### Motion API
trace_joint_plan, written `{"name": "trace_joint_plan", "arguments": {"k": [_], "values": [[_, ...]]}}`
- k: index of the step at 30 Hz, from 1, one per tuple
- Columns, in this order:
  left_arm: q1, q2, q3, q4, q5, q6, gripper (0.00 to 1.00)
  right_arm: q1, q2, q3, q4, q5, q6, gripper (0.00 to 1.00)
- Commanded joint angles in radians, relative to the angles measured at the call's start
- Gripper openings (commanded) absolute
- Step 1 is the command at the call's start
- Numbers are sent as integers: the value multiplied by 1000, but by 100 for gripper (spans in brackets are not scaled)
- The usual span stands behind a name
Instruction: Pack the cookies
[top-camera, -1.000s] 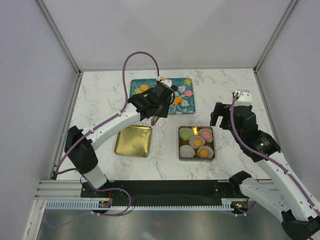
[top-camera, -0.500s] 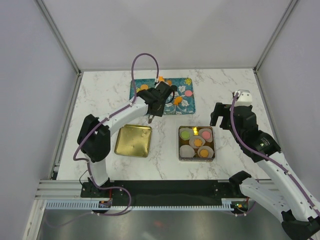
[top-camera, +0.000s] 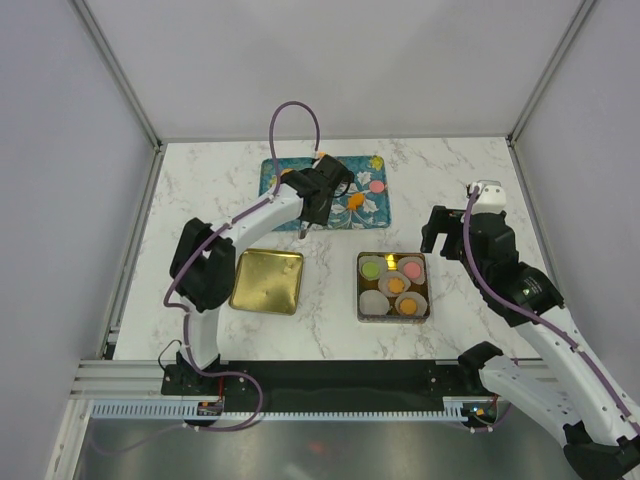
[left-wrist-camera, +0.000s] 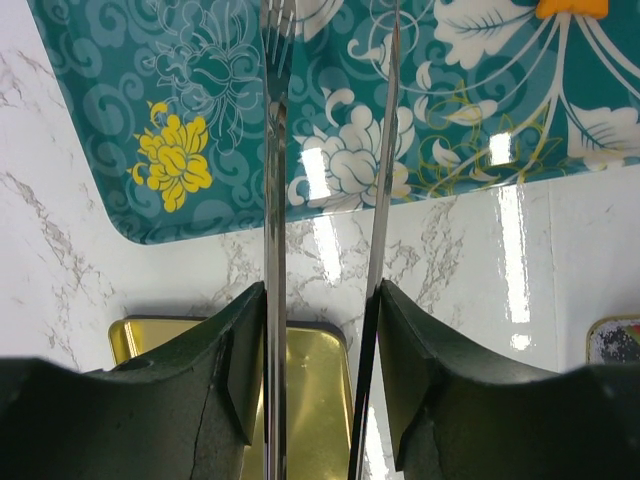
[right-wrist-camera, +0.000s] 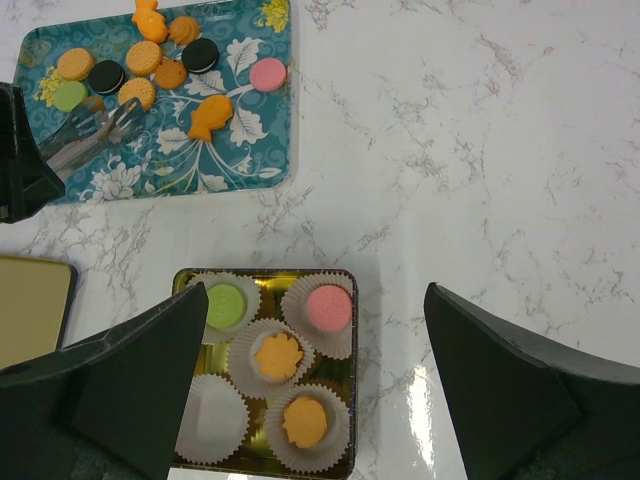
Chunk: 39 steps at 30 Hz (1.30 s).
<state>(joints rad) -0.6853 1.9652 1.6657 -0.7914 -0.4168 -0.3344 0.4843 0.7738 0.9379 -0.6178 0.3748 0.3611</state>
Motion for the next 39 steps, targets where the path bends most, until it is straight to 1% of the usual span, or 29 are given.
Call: {"name": "trace_joint_plan", "arguments": {"k": [1,10,28,39], "values": [[16,29,75,0,-8,47,54,-1,-13,39,-7,12,-19,98],[29,89,167,-34,19,66,54,-1,-16,44,-8,15,-19,98],[47,144,233,-63,30,80,55,-1,-22,41,-11,19,-25,98],[50,155,244,-71,44,87,54,-1,-25,44,-11,21,-27,98]]}}
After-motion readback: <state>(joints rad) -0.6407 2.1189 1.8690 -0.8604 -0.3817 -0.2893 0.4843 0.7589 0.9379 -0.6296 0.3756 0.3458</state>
